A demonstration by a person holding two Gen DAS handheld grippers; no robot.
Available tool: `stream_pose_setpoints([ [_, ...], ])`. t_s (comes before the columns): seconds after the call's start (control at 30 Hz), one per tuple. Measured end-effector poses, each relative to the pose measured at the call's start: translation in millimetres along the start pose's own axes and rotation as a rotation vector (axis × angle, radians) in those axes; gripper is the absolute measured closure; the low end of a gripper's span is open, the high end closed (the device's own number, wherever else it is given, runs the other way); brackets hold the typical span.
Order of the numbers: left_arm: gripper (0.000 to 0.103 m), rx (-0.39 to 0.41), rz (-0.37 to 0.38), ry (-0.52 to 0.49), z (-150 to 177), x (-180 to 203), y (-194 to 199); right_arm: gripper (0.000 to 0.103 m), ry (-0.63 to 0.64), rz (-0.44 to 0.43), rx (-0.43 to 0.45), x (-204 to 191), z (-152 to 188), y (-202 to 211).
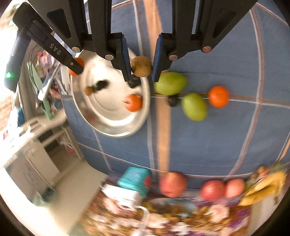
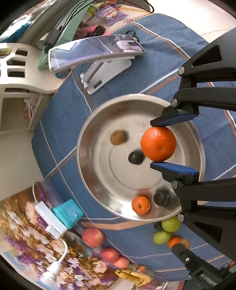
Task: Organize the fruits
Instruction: 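Carry the tangerine into the steel plate and release it while the left releases the kiwi there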
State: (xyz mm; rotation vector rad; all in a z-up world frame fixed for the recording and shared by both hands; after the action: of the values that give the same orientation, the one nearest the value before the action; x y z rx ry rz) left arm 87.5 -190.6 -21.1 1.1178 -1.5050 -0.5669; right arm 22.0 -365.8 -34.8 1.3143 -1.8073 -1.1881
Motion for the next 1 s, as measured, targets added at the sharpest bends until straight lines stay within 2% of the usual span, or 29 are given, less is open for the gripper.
stream_pose_setpoints([
  [0.27, 0.077, -0.028, -0.017, -0.155, 29.0, 38.9, -29.0, 0.062, -0.018, -0.007, 0.001, 12.6, 3.1, -0.2],
  [0.57, 0.077, -0.038, -0.045, -0.188, 38.4, 43.0, -51.4, 0.062, -0.018, -0.019, -0.032, 14.7, 4.0, -15.9],
  [1.0, 0.076, -0.057, -0.065, -0.195, 39.9, 41.9, -60.8, 0.062, -0.009, -0.015, -0.066, 11.5, 7.8, -24.2],
])
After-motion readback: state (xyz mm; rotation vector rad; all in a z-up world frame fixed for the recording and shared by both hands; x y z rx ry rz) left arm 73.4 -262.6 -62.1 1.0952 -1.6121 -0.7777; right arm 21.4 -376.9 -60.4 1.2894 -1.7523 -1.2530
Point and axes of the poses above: each gripper's, at about its wrist camera, not at the fingertips, and y roughly against the way its jaws point, x to its right, z to its underside, the point moved 6 cm from there along -y, roughly the way its jaws point, and after that the axes turned 15 degrees about y, right-handed, at the moved point
